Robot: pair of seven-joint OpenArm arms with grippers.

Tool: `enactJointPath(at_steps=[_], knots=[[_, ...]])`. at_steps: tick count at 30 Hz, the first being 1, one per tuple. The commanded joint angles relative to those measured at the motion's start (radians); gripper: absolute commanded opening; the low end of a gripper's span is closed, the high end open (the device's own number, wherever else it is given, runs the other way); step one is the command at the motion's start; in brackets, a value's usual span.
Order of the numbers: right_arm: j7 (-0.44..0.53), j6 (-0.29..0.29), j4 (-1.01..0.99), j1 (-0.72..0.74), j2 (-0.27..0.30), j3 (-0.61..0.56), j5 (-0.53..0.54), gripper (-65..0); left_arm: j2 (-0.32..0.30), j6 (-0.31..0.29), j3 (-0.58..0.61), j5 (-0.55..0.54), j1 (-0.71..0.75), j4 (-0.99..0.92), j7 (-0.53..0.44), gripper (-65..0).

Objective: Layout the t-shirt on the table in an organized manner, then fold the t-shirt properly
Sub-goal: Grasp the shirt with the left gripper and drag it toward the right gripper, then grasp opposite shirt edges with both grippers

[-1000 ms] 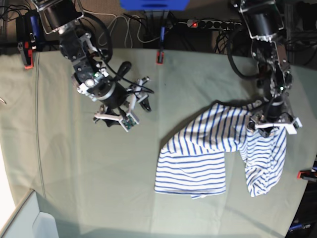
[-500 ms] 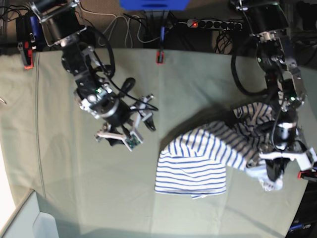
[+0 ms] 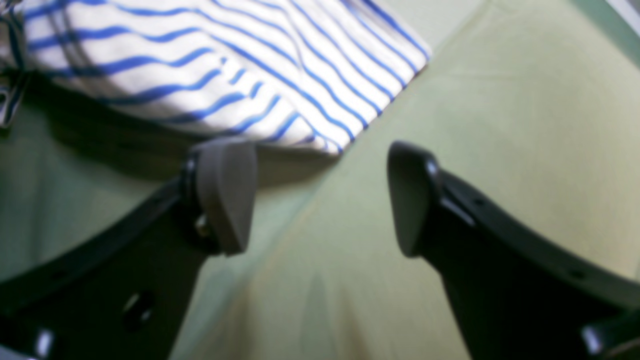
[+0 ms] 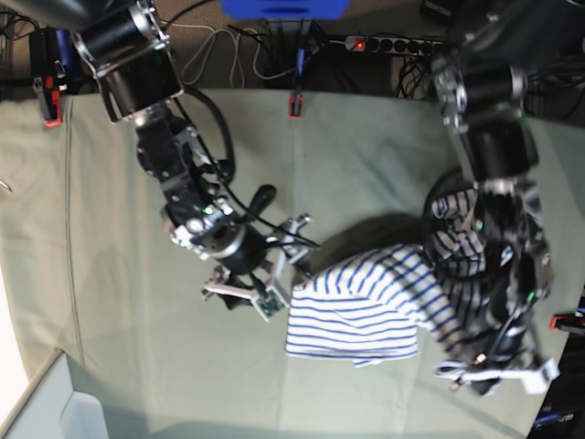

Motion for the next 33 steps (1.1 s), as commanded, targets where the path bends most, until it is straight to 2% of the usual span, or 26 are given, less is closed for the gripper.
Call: enactJointPath(at_steps=[1, 4, 7, 11, 15, 19, 23, 26, 28, 33], knots=[[0.030, 0.009, 0.019, 0.024, -0.015, -0.001, 0.013, -21.5, -0.023, -0.003, -0.001, -0.012, -0.034, 0.000, -0.019, -48.3], [0.030, 0.009, 0.019, 0.026, -0.018, -0.015, 0.013, -20.3, -0.038, -0.003, 0.006, -0.081, -0.013, 0.036, 0.040, -32.1], [0.030, 0.009, 0.018, 0.030, -0.018, -0.052, 0.013, -20.3, -0.080, -0.003, -0.001, -0.143, 0.073, 0.151, 0.083, -24.9], [0.030, 0.009, -0.088, 0.078, -0.046, -0.094, 0.013, -20.3, -0.120, -0.003, -0.087, -0.158, 0.267, 0.281, 0.083, -24.3], [0.045, 0.009, -0.225, 0.115, -0.089, -0.096, 0.013, -20.5, -0.117, -0.003, -0.225, -0.164, 0.477, 0.367, 0.083, -24.2], [0.174, 0.009, -0.317, 0.122, -0.108, -0.098, 0.013, -20.5, -0.110, -0.003, -0.332, -0.164, 0.623, 0.399, 0.083, -24.2], [0.297, 0.009, -0.426, 0.122, -0.116, -0.099, 0.013, -20.6, -0.109, -0.003, -0.387, -0.164, 0.682, 0.396, 0.083, -24.2], [0.360, 0.009, -0.496, 0.124, -0.116, -0.099, 0.013, -21.7, -0.084, -0.003, -0.420, -0.166, 0.690, 0.381, 0.083, -24.2], [0.403, 0.009, -0.548, 0.141, -0.116, -0.099, 0.013, -27.8, -0.081, -0.005, -0.432, -0.166, 0.687, 0.364, 0.083, -24.3], [0.444, 0.009, -0.593, 0.150, -0.127, -0.094, 0.013, -51.1, -0.081, -0.005, -0.432, -0.166, 0.687, 0.324, 0.083, -24.3]])
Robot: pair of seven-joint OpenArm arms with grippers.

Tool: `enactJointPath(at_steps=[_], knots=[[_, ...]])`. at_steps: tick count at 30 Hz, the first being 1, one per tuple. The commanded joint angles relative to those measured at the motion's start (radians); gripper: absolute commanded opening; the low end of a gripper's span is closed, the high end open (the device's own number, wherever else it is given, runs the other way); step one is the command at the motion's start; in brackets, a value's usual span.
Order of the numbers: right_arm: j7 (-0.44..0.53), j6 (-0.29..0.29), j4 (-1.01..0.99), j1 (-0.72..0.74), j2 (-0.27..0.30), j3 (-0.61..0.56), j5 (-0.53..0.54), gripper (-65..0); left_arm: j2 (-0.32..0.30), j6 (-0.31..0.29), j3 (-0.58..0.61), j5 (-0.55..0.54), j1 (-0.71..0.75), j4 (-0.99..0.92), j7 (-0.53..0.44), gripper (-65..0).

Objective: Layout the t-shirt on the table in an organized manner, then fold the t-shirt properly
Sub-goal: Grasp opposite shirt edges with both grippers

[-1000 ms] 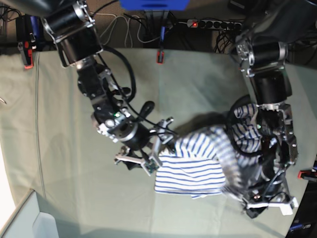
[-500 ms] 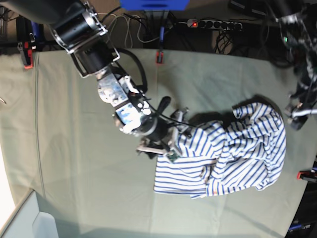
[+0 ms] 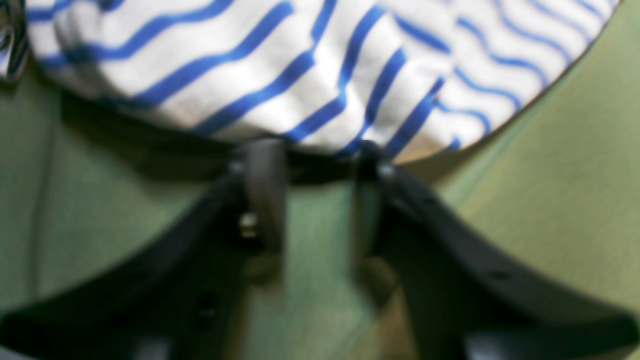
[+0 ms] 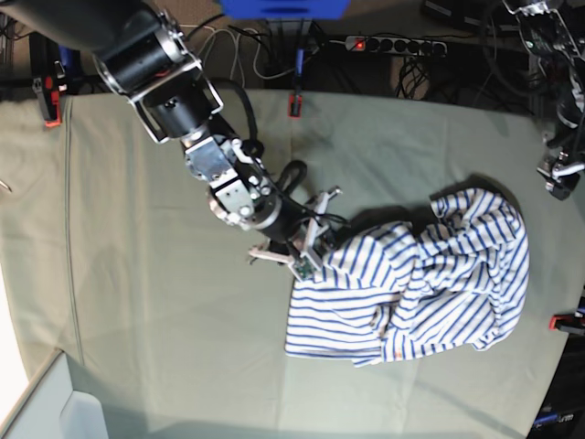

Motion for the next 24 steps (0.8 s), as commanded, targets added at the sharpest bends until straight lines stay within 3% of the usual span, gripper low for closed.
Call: enactJointPath(at_steps=[1, 4, 12, 24], knots=[[0.032, 0.010, 0.015, 0.023, -0.015, 0.000, 0.011, -55.1, -0.013, -0.005, -0.006, -0.004, -0.003, 0.005, -0.017, -24.3], [0.025, 0.010, 0.015, 0.034, -0.015, 0.001, 0.011, -64.8, -0.018, -0.005, -0.005, -0.004, -0.005, -0.006, -0.017, -24.3], [0.015, 0.010, 0.131, 0.002, 0.014, 0.041, 0.014, -65.0, -0.024, -0.005, -0.005, 0.005, -0.018, -0.006, -0.017, -24.2], [-0.193, 0.013, 0.635, -0.123, 0.103, 0.297, 0.014, -65.0, -0.015, -0.005, 0.045, 0.005, -0.089, -0.051, -0.007, -24.1]])
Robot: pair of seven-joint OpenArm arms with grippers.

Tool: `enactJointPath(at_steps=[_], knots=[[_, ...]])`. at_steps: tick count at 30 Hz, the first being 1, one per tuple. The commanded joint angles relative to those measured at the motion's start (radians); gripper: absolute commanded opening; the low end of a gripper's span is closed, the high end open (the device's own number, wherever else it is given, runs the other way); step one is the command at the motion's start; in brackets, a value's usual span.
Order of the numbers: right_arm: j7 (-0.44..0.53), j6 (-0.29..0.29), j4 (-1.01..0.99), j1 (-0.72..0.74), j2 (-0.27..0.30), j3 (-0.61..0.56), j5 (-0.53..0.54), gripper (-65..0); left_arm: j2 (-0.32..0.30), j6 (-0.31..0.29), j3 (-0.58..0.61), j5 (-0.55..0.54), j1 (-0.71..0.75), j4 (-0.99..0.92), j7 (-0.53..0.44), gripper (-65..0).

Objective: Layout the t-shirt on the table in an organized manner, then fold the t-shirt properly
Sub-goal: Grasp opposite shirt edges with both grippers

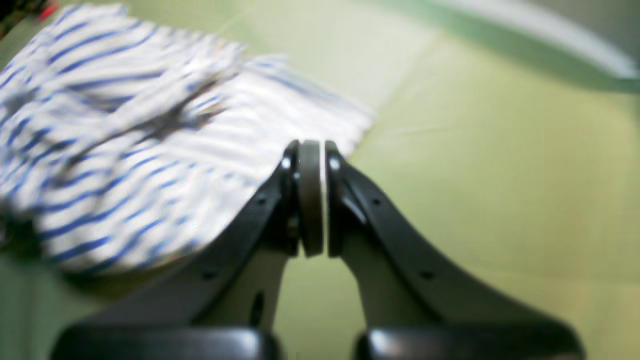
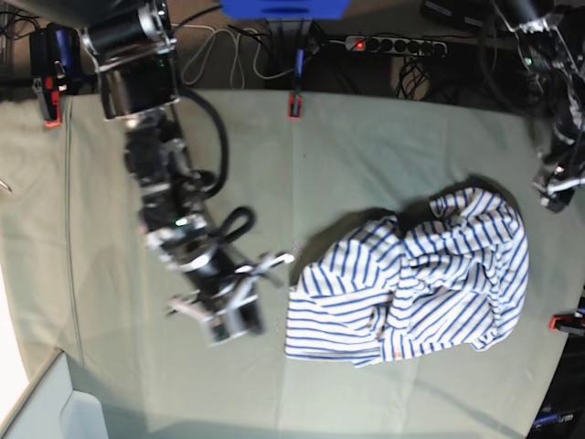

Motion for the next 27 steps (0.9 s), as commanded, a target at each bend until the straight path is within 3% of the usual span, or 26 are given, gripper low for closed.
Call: enactJointPath(at_steps=[1, 4, 10, 13, 15, 23, 25, 27], knots=[[0.013, 0.012, 0.044, 0.006, 0.007, 0.011, 0.008, -65.0, -0.010, -0.009, 0.020, -0.013, -0.003, 0.004, -0.016, -24.1], [-0.059, 0.013, 0.083, -0.027, 0.008, 0.006, 0.008, -61.9, -0.010, -0.009, 0.055, -0.015, -0.003, 0.001, -0.018, -24.1], [-0.079, 0.013, -0.018, -0.029, -0.042, -0.141, 0.007, -34.2, -0.010, -0.009, 0.053, -0.018, 0.006, 0.005, -0.018, -24.1], [-0.075, 0.013, -0.125, 0.003, -0.087, -0.189, 0.007, -25.5, -0.015, -0.009, 0.053, -0.018, 0.007, 0.005, -0.018, -24.1], [-0.050, 0.013, -0.217, 0.038, -0.110, -0.200, 0.005, -23.2, -0.015, -0.009, 0.052, -0.018, 0.007, 0.005, -0.018, -24.1], [0.151, 0.013, -0.509, 0.114, -0.146, -0.203, 0.005, -24.9, -0.007, -0.009, 0.052, -0.018, 0.018, 0.004, -0.018, -24.1], [0.183, 0.013, -0.521, 0.114, -0.146, -0.203, 0.005, -33.1, 0.000, -0.009, 0.052, -0.012, 0.018, 0.001, -0.018, -24.3], [0.195, 0.013, -0.520, 0.114, -0.145, -0.203, 0.005, -47.7, 0.000, -0.009, 0.052, -0.010, 0.018, 0.001, -0.018, -24.5]])
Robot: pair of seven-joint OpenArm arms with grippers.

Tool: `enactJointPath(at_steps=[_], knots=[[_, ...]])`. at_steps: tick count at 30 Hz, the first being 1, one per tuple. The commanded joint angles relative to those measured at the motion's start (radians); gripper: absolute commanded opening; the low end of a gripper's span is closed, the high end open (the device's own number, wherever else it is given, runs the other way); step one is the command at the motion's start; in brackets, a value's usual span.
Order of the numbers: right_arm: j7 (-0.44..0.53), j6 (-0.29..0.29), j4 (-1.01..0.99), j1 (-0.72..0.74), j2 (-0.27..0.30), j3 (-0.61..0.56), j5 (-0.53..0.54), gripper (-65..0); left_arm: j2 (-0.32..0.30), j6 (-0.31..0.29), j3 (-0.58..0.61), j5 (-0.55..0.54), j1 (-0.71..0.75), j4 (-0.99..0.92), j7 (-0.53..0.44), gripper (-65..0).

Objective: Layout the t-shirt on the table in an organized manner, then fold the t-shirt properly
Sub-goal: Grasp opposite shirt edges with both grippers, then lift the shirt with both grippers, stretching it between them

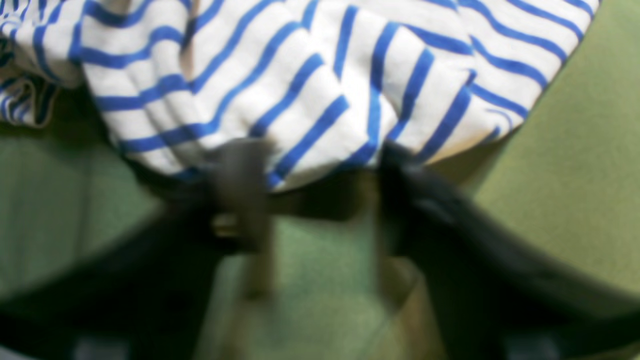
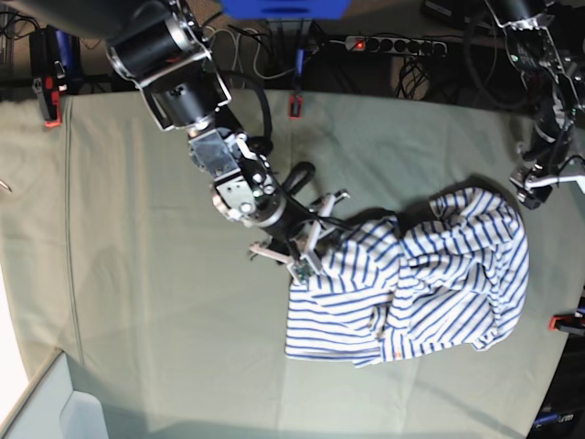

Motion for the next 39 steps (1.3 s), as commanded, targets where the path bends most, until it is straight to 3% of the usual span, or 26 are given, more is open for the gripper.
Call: enactJointPath(at_steps=[1, 2, 6, 12, 21, 27, 35, 39], knots=[[0.033, 0.013, 0.023, 0.026, -0.009, 0.005, 0.011, -57.6, -0.016, -0.006, -0.003, -0.004, -0.006, 0.014, -0.015, -24.5], [0.032, 0.013, 0.034, 0.026, -0.009, 0.007, 0.011, -65.0, -0.016, -0.006, -0.003, -0.004, -0.006, 0.014, -0.015, -24.5], [0.024, 0.013, 0.120, 0.003, 0.017, 0.008, 0.013, -65.0, -0.016, -0.006, -0.003, -0.003, -0.006, 0.014, -0.015, -24.5], [-0.094, 0.013, 0.540, -0.163, 0.120, 0.028, 0.014, -65.0, -0.017, -0.006, -0.003, -0.010, -0.006, 0.016, -0.015, -24.5], [-0.151, 0.013, 0.935, -0.350, 0.189, 0.269, 0.014, -65.0, -0.003, -0.006, 0.006, -0.013, -0.011, 0.026, -0.009, -24.5], [-0.166, 0.013, 0.944, -0.361, 0.189, 0.456, 0.014, -65.0, 0.023, -0.006, 0.069, -0.013, -0.015, 0.026, -0.015, -24.3], [-0.390, 0.013, 0.807, -0.246, 0.190, 0.584, 0.014, -65.0, 0.024, -0.006, 0.259, -0.013, -0.028, 0.026, -0.015, -24.2], [-0.423, 0.013, 0.821, -0.269, 0.200, 0.598, 0.014, -65.0, 0.033, -0.006, 0.298, -0.013, -0.028, 0.034, -0.017, -24.2]])
